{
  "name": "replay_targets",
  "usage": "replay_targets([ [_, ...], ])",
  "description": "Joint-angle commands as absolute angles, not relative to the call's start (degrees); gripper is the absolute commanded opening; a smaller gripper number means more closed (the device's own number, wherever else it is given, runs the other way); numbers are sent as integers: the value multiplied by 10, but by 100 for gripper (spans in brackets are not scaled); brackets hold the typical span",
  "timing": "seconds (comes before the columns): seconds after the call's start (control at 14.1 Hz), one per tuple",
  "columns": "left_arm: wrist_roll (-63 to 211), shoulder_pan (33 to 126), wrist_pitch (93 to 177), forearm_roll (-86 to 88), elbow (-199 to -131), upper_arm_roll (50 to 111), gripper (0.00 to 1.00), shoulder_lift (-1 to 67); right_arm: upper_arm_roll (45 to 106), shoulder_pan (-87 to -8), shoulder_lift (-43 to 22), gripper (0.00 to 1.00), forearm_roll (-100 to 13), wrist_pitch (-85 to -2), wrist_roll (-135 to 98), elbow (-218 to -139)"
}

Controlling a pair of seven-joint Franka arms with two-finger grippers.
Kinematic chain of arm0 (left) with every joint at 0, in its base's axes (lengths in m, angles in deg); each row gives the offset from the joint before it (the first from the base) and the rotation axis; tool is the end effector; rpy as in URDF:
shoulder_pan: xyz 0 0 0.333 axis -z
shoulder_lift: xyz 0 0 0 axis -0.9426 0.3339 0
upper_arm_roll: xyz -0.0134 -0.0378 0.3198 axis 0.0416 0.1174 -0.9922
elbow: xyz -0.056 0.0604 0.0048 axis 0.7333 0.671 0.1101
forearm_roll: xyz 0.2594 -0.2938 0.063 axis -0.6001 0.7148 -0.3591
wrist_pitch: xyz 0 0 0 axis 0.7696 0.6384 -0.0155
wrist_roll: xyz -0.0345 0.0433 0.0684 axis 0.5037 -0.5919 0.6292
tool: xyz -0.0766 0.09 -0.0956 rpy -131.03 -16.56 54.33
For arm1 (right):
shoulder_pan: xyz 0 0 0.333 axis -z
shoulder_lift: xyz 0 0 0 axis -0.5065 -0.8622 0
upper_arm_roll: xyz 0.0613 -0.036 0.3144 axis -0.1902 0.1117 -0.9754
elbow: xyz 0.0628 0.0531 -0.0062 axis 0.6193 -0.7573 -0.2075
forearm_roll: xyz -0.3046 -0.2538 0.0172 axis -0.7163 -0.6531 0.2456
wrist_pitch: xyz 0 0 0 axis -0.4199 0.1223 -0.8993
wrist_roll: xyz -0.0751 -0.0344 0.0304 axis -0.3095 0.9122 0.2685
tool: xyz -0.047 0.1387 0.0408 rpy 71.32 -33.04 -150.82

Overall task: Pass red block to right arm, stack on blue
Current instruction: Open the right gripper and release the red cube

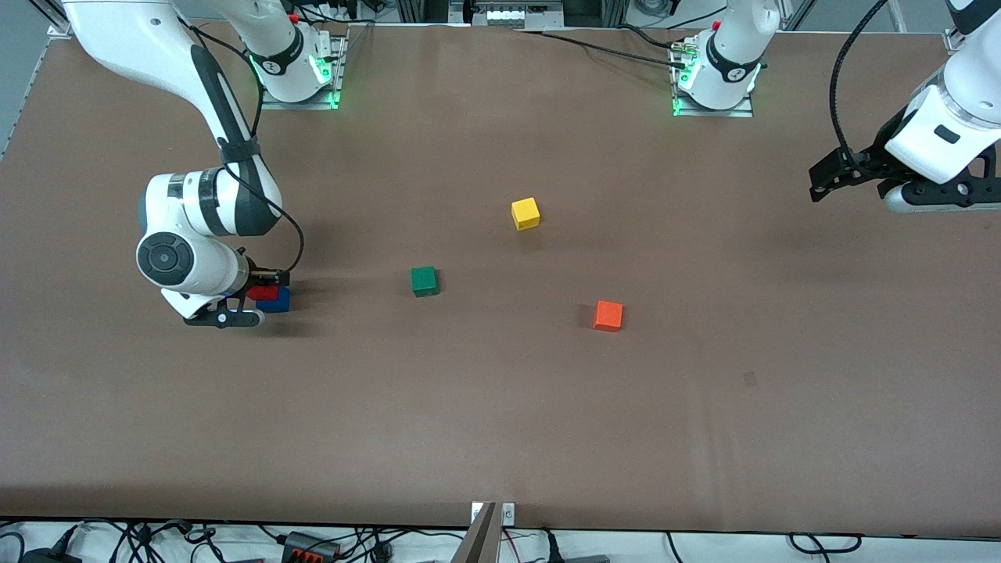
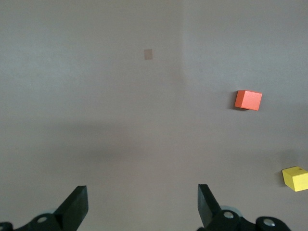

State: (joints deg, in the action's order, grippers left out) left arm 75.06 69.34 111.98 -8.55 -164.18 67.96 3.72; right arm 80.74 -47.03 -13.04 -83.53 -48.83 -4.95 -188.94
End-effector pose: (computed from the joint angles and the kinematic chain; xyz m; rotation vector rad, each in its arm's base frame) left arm 0.5403 -0.0431 0.5521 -3.1176 -0.0819 0.0310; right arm 0.5945 0.0589 0.2080 2.9702 -0.0029 -0.3288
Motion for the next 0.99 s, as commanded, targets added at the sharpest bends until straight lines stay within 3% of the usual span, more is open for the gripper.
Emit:
replay_targets([
  [0.0,740,692,1110,-76,-1635,678,100,36,805,-470,-104,100,-843,-457,-41,-1886],
  [0.21,740,692,1110,-76,-1635,678,100,36,806,-469,-85,100,-842,-412,-41,-1852],
  [0.57,740,692,1110,-76,-1635,678,100,35,819,-461,-84,100,-839,-266,-39,-1707],
  [0.92,740,693,1111,-76,-1635,679,100,36,819,-457,-83,100,-836,-231,-42,-1630],
])
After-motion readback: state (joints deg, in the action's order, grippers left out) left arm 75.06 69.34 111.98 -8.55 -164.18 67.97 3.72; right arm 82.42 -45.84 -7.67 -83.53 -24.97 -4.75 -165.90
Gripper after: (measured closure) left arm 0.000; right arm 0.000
